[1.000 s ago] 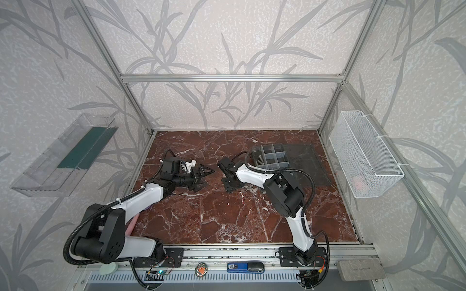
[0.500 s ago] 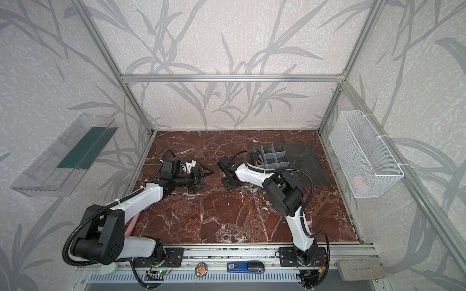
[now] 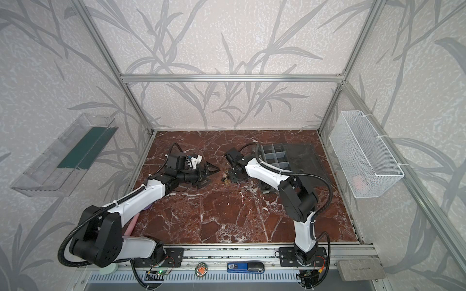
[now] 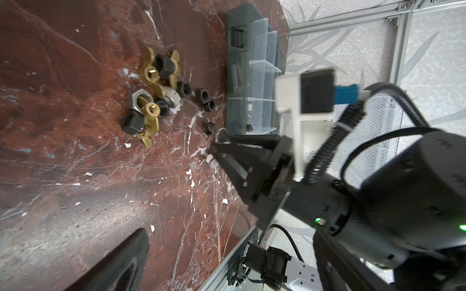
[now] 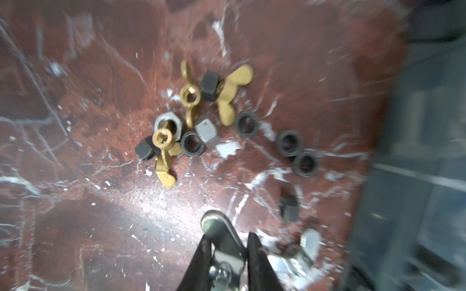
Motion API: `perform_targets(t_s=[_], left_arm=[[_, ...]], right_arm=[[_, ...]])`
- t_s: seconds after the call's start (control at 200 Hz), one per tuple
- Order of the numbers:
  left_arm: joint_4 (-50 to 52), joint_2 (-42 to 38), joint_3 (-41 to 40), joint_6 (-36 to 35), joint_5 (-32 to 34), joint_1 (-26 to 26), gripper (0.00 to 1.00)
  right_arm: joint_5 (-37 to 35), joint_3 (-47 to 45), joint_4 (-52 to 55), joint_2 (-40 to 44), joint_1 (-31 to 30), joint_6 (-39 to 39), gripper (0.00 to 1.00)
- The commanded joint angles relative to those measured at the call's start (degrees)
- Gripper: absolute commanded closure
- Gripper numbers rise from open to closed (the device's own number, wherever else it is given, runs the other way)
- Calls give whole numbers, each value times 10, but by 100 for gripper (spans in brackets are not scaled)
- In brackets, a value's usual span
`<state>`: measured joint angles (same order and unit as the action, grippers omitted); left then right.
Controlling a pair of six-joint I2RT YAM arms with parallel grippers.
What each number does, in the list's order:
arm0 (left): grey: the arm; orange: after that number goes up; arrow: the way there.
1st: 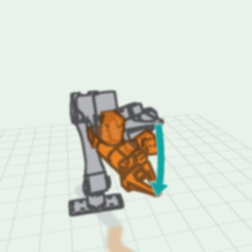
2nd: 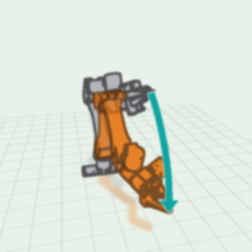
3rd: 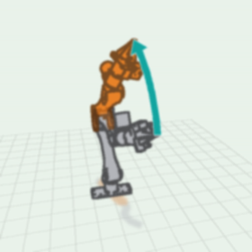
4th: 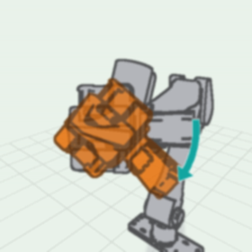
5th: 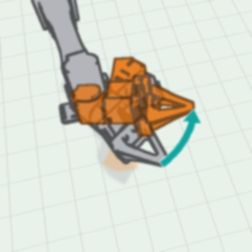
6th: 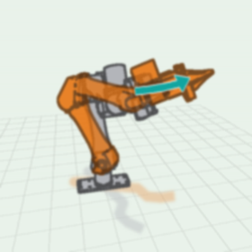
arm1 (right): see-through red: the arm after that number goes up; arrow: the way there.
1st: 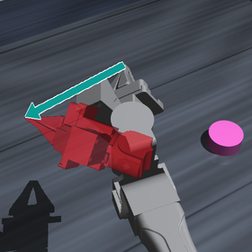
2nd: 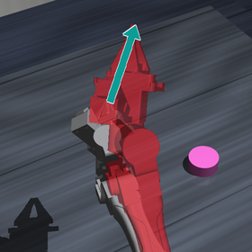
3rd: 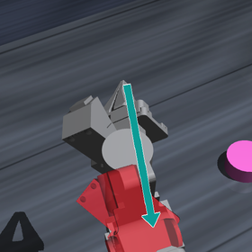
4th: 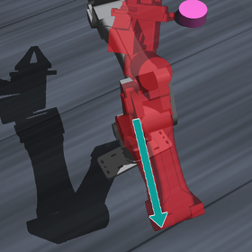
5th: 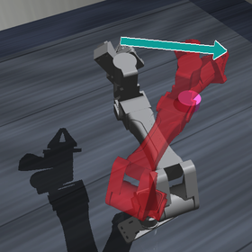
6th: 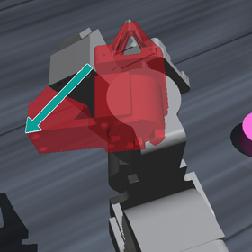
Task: Sort the screws and nuts into containers
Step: Pick up the nut from the center of the table, then place the nut into the container.
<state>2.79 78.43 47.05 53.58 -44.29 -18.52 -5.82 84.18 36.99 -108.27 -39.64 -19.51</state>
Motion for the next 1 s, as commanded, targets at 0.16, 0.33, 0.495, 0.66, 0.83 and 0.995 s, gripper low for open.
perform_targets(t_s=[0.16,0.33,0.495,0.66,0.83,0.995], left_arm=[[2,51,76,-12,26,-57,0],[5,92,135,-16,31,-90,1],[8,138,190,-19,34,-126,1],[26,165,222,-34,38,-144,0],[57,172,231,-66,43,-145,1],[55,179,228,-70,40,-145,0]], right_arm=[[-30,-45,38,107,92,34,82],[-15,-78,23,146,171,45,82],[4,-101,0,133,223,47,82],[16,-94,-4,87,240,51,82],[11,-86,-9,62,246,55,80],[8,-88,-9,54,247,55,77]])
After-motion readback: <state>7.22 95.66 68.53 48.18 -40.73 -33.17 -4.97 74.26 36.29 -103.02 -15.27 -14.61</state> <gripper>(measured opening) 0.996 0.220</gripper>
